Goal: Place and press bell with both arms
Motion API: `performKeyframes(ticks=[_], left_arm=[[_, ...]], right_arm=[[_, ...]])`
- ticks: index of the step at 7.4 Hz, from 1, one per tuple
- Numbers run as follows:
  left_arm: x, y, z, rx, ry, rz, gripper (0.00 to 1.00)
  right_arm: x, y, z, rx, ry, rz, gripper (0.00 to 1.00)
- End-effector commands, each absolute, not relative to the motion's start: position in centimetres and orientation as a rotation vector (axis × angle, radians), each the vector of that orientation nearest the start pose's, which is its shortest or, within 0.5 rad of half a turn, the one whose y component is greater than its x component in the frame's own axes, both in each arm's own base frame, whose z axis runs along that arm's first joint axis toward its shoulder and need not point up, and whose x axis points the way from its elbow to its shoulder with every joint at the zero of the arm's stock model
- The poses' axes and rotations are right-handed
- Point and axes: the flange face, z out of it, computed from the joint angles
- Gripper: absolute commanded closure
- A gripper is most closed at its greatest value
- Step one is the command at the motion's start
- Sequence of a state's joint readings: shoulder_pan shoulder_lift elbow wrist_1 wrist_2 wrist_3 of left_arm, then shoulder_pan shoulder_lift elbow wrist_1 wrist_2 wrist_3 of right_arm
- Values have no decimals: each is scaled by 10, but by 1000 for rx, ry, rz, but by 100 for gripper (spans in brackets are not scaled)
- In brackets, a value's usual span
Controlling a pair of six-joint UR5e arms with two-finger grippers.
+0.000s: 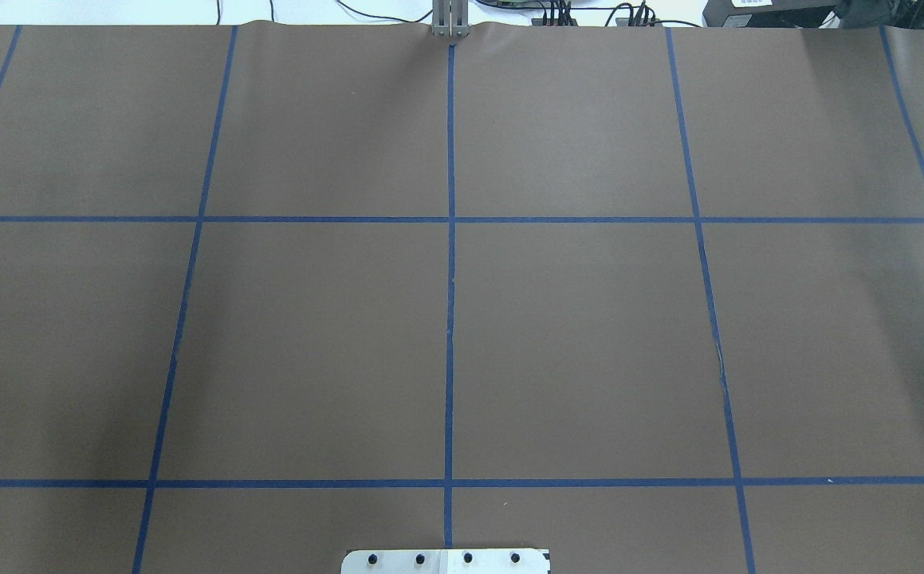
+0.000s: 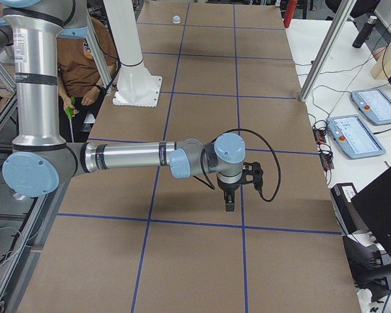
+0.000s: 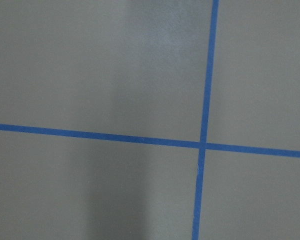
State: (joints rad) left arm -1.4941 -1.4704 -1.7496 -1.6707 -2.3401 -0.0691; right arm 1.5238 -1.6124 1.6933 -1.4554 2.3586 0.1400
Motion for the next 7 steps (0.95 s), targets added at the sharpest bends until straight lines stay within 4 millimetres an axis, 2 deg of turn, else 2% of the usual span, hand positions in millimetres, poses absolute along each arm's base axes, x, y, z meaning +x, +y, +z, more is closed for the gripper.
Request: performKeyframes(ticks=[1, 2, 4, 5, 7], left_arm=[[-30, -449, 618, 92, 775, 54, 0], [-30, -445, 625, 85, 773, 57, 0], [-29, -445, 615, 103, 779, 61, 0], [-29, -445, 614, 103, 779, 59, 0], [-29, -447, 606, 124, 781, 65, 0]], right_arm=[[43, -478, 614, 80, -797, 28, 0], [41, -477, 616, 72, -795, 20, 0], [37, -477, 621, 72, -780, -32, 0], [26, -479, 620, 74, -769, -91, 0], [25, -477, 624, 74, -740, -119, 0]])
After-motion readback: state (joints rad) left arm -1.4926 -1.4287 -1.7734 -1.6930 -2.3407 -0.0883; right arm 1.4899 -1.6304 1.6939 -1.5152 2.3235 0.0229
